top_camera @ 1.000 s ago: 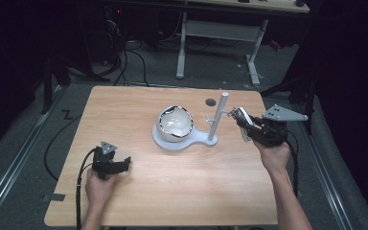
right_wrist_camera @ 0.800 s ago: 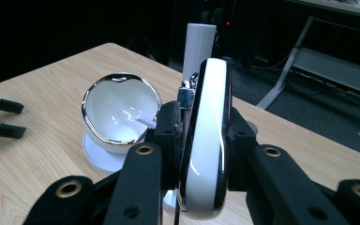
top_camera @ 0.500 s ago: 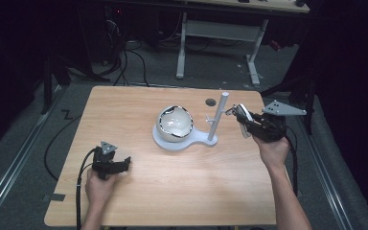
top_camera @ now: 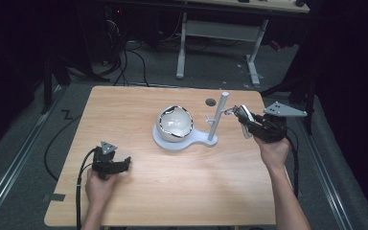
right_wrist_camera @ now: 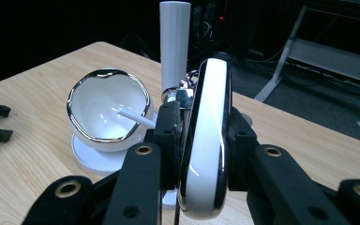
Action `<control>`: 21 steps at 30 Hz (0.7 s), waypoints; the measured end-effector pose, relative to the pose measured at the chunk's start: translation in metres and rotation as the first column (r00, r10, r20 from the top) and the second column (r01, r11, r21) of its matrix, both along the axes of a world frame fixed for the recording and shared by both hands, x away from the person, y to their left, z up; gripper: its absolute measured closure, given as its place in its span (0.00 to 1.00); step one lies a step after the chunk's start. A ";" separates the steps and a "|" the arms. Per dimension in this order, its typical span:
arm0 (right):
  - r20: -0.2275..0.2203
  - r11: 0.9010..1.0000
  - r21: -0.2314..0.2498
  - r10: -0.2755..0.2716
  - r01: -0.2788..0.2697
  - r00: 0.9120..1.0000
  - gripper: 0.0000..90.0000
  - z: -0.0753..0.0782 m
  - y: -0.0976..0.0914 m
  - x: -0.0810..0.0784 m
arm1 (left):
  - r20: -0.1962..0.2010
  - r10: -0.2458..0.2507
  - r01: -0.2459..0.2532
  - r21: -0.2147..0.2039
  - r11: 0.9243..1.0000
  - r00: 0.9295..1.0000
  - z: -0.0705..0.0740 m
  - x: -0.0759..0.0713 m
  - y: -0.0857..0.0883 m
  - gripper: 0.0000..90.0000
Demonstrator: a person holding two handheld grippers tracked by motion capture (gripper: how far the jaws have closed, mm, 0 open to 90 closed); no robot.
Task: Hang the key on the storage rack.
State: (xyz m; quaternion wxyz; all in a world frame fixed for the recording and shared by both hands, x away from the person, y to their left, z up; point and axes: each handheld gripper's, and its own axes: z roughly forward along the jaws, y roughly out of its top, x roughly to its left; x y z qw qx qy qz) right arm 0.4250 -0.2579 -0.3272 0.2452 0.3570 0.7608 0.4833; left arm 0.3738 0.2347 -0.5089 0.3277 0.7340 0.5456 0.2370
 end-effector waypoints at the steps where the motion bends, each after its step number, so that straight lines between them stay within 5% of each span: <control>1: -0.001 1.000 0.001 -0.001 0.001 1.000 0.80 0.000 0.000 0.000 | 0.000 0.000 0.000 0.000 1.000 1.000 0.000 0.000 0.000 0.21; 12: -0.049 1.000 -0.011 -0.030 0.029 0.998 0.81 -0.021 -0.001 0.008 | 0.000 0.000 0.000 0.000 1.000 1.000 0.000 0.000 0.000 0.21; 21: -0.033 0.998 -0.041 -0.045 0.044 0.998 0.80 -0.034 0.006 0.007 | 0.001 0.001 -0.001 -0.001 1.000 1.000 0.000 0.000 0.000 0.21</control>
